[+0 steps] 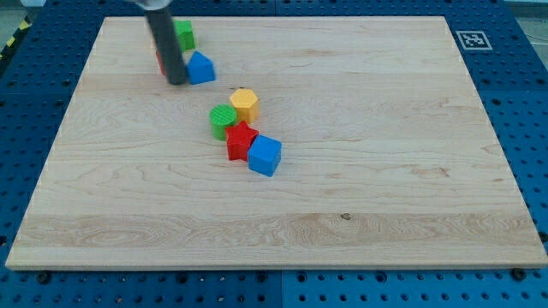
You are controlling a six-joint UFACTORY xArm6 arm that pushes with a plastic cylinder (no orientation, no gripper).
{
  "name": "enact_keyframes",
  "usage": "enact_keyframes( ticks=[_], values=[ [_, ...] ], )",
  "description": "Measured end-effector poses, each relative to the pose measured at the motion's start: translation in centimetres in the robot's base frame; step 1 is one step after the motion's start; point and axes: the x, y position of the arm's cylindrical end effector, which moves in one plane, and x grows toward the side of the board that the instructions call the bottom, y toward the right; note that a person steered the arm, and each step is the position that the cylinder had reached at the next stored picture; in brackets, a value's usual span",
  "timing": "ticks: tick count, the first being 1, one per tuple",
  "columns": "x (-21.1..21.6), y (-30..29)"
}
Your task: Push the blue cube towards bottom of the board
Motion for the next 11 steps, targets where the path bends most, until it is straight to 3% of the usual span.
enact_keyframes(
  ticks=[1, 2, 4, 5, 7, 11],
  values=[
    [0.0, 8.3],
    [0.0, 8.4],
    [-0.5, -0.9],
    [-2.8, -0.3],
    [-2.1, 10.8],
    [-8.3, 8.5]
  ],
)
